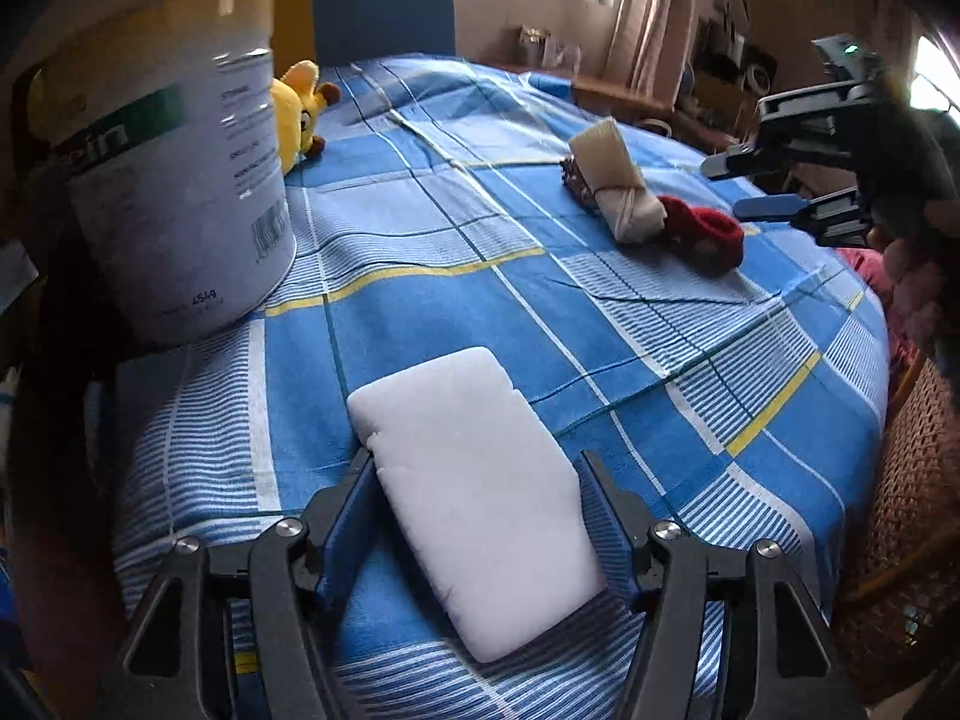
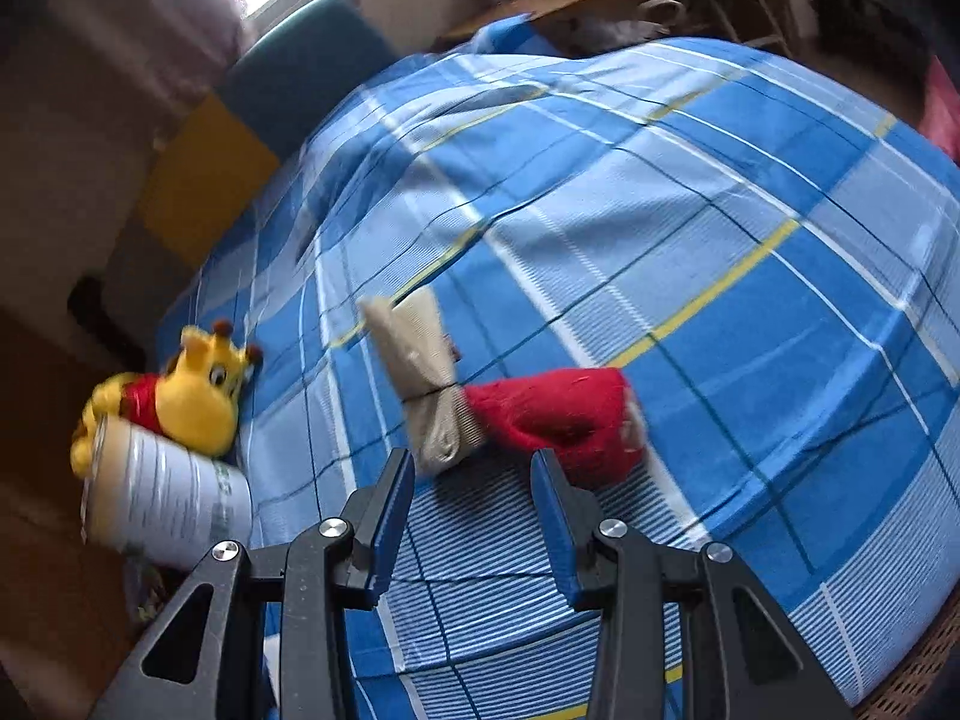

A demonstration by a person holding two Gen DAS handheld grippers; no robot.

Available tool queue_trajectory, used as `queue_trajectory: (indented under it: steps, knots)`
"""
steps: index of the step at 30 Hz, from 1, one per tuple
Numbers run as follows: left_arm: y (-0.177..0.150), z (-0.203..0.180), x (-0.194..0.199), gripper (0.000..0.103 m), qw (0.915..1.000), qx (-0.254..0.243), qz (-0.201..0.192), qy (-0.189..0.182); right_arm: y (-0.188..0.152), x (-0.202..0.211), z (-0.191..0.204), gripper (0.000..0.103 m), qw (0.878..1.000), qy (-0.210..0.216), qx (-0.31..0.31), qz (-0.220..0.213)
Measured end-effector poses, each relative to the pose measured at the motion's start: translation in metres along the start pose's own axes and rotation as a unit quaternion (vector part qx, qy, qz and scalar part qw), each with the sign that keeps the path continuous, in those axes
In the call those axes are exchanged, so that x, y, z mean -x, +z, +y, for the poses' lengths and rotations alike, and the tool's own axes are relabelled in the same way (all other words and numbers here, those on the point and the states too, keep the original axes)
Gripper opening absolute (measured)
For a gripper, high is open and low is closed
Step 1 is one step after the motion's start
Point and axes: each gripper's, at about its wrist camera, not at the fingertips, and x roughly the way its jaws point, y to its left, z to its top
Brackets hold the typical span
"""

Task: Organize soft objects
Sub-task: 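Grasp the white sponge with left gripper while right grasps the beige bandage roll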

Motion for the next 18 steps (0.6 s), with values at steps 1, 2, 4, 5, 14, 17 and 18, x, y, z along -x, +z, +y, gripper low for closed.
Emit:
queue_trajectory:
  steps: [1, 2, 4, 5, 14, 17, 18]
  knots:
    - [0.001, -0.001, 0.001, 0.065, 1.0000, 0.002, -0.001, -0.002, 0.000, -0.002, 0.008, 0.040, 1.000, -0.002, 0.018, 0.003]
    - [0.001, -0.001, 0.001, 0.065, 1.0000, 0.003, -0.003, -0.002, -0.001, -0.005, 0.015, 0.040, 0.999, -0.004, 0.035, 0.006]
    - [0.001, -0.002, 0.001, 0.066, 1.0000, 0.002, -0.006, 0.000, 0.003, -0.010, 0.029, 0.040, 0.998, -0.016, 0.063, 0.010]
    - [0.001, -0.002, 0.000, 0.066, 1.0000, 0.001, -0.008, 0.000, 0.007, -0.015, 0.036, 0.040, 0.997, -0.023, 0.075, 0.010]
    - [-0.003, 0.000, 0.001, 0.066, 0.9998, 0.006, -0.019, -0.005, 0.046, -0.091, 0.055, 0.041, 0.986, -0.108, 0.114, 0.059]
    - [-0.004, -0.001, 0.002, 0.066, 0.9997, 0.006, -0.022, -0.005, 0.047, -0.109, 0.054, 0.039, 0.985, -0.099, 0.116, 0.080]
    - [-0.005, 0.000, 0.002, 0.066, 0.9997, 0.006, -0.023, -0.005, 0.046, -0.110, 0.057, 0.033, 0.984, -0.103, 0.124, 0.082]
